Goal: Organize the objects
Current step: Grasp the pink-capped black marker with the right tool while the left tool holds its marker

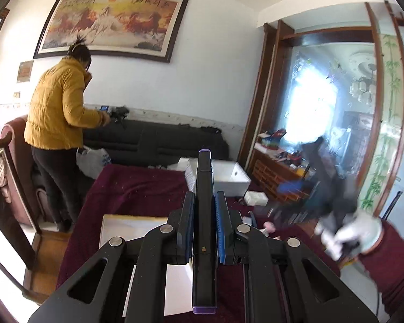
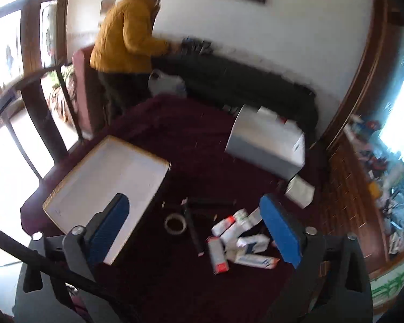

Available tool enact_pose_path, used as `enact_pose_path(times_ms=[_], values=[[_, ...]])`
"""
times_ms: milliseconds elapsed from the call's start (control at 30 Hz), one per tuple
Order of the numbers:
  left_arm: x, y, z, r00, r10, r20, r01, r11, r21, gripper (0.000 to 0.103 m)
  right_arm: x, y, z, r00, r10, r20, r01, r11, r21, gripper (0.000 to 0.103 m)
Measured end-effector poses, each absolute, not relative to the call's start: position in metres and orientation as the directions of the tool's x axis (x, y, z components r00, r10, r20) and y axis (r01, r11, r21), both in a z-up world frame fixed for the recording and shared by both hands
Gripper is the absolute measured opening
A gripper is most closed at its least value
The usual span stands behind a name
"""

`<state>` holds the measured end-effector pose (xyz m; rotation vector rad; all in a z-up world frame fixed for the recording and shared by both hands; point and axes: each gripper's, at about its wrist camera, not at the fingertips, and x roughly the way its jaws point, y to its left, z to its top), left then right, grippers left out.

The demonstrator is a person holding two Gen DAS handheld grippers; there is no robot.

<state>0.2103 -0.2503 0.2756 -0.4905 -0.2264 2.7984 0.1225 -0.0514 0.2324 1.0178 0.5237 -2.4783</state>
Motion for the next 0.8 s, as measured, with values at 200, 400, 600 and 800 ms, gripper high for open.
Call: enact_pose_path(times_ms=[200, 400, 600, 800], values=[[0.164, -0.240, 0.226, -0.864, 0.325, -0.384, -0.241, -0.938, -0.251, 0.012, 0.067, -0.023, 0.075, -0.477, -0.154, -0.865, 0.499, -0.858, -0.122, 0.040], [0.125, -0.226, 0.188, -0.832, 0.336, -0.442, -0.229, -0.933, -0.278, 0.012, 0.030, -0.011, 0.053, -0.444, -0.135, -0.886, 0.533, -0.834, -0.140, 0.039], [0.098, -0.221, 0.164, -0.808, 0.320, -0.494, -0.212, -0.941, -0.264, 0.012, 0.010, -0.020, 0.032, -0.384, -0.134, -0.914, 0.584, -0.801, -0.128, 0.038], [0.082, -0.226, 0.148, -0.787, 0.302, -0.538, -0.189, -0.948, -0.256, 0.012, -0.013, -0.028, 0.011, -0.358, -0.063, -0.932, 0.592, -0.787, -0.174, 0.038]])
